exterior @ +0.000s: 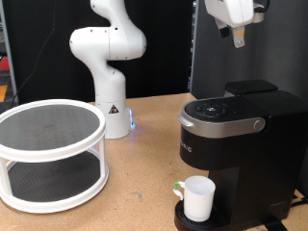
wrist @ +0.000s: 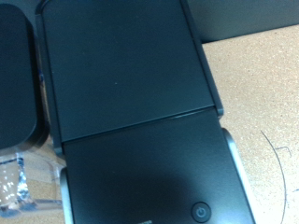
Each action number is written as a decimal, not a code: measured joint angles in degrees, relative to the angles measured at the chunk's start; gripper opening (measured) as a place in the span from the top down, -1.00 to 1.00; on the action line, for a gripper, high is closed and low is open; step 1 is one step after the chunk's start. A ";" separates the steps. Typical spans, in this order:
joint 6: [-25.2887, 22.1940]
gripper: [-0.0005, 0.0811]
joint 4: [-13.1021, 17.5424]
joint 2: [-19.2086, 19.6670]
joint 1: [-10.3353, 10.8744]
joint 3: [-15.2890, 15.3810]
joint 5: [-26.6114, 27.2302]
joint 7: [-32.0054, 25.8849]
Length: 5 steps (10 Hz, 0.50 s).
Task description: Make a cup of coffee with the keurig machine
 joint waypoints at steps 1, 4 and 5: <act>-0.65 -0.98 0.96 0.85 -0.15 -0.08 -0.47 -0.22; -1.70 -0.98 1.88 2.98 -0.22 -0.42 -2.65 -0.25; -1.73 -0.98 1.69 3.52 -0.22 -0.41 -3.72 -0.25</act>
